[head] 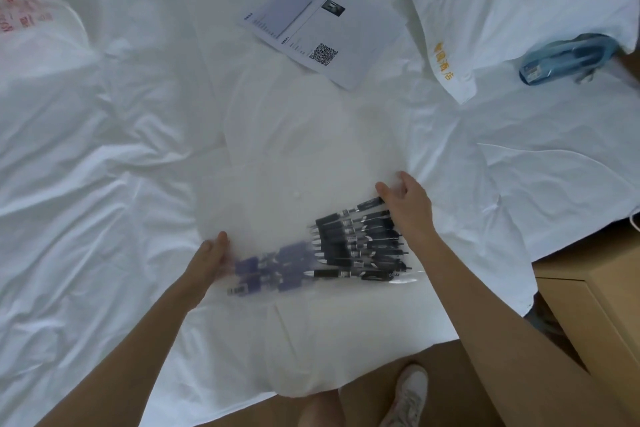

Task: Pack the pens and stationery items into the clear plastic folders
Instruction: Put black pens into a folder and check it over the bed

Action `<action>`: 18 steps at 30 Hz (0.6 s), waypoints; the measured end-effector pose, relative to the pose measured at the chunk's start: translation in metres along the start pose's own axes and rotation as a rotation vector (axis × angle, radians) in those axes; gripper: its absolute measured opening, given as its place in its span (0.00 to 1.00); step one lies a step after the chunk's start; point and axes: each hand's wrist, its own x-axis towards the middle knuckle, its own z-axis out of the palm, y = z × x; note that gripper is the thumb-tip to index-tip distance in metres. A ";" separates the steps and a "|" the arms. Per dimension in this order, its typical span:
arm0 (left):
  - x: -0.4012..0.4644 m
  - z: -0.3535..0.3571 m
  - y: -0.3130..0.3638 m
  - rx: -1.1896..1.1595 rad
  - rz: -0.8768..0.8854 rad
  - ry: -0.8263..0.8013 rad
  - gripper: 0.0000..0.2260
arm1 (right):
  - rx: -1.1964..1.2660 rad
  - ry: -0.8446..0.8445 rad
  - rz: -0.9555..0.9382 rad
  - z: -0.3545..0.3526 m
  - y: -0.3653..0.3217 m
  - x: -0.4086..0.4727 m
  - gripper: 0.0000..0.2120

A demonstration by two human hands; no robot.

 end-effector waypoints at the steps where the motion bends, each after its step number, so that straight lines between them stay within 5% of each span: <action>1: 0.000 0.007 0.002 0.020 -0.008 0.006 0.18 | -0.010 -0.028 -0.003 -0.002 0.001 0.000 0.30; 11: 0.002 0.040 0.010 0.124 -0.043 0.344 0.22 | 0.006 -0.091 -0.011 -0.018 0.013 0.005 0.31; 18: -0.022 0.058 0.040 0.506 0.449 0.598 0.30 | 0.036 0.120 -0.122 -0.041 0.025 -0.010 0.31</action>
